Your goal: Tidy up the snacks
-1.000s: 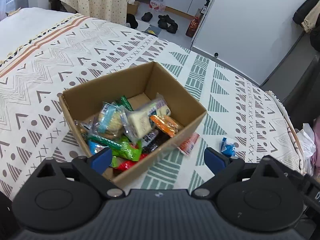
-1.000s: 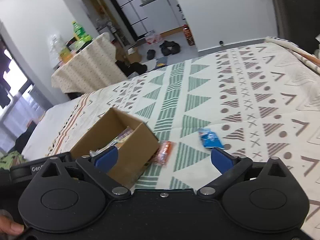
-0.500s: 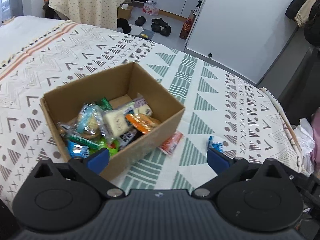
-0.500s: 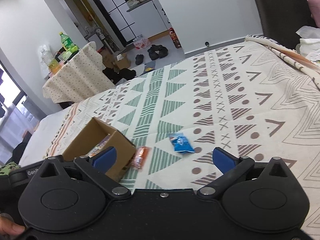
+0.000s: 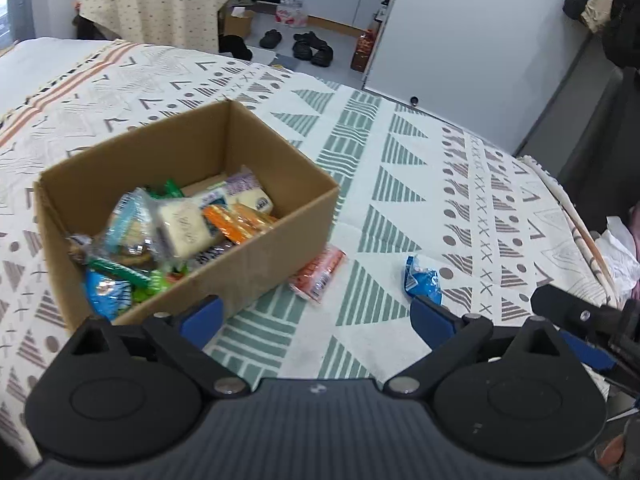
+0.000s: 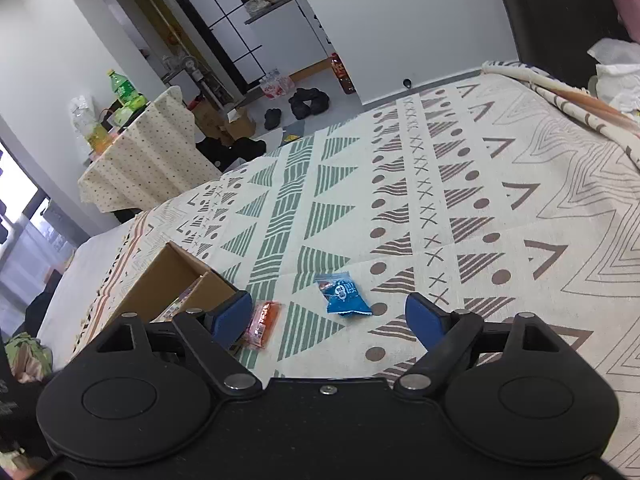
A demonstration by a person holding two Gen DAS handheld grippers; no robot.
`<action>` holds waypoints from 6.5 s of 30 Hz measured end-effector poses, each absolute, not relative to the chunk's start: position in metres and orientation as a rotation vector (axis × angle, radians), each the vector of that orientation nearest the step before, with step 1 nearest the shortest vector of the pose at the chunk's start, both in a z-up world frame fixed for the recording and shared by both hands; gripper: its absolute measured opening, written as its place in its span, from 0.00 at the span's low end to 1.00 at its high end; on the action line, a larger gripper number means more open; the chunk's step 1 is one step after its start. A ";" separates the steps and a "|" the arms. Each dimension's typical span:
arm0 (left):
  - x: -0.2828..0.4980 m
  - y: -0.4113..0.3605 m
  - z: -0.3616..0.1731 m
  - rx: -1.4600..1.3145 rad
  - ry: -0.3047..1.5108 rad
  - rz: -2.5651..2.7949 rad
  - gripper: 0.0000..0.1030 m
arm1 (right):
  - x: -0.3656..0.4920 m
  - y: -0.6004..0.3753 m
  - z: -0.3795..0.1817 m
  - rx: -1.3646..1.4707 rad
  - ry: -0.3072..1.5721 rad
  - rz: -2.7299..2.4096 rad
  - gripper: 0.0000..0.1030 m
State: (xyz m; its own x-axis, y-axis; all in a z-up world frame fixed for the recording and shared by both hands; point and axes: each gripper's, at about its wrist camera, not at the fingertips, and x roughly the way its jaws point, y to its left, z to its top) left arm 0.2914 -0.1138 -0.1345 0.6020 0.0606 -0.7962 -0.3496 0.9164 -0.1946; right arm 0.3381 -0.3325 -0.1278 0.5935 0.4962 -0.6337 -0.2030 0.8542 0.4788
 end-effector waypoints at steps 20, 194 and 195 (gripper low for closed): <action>0.336 -0.123 -0.196 -0.286 0.879 0.221 0.77 | 0.368 -0.316 -0.174 0.402 0.965 0.398 0.61; 0.024 0.026 0.073 -0.093 0.746 0.043 1.00 | 0.074 -0.221 0.046 0.158 0.636 0.434 1.00; 0.020 0.025 0.074 -0.090 0.741 0.045 1.00 | 0.069 -0.222 0.047 0.160 0.630 0.433 1.00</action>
State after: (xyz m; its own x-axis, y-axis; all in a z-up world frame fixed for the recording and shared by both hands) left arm 0.0198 0.0254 0.0742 0.7369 0.0087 -0.6760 -0.0727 0.9951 -0.0665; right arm 0.0691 -0.2224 0.0472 0.7225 0.4384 -0.5346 -0.3424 0.8986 0.2742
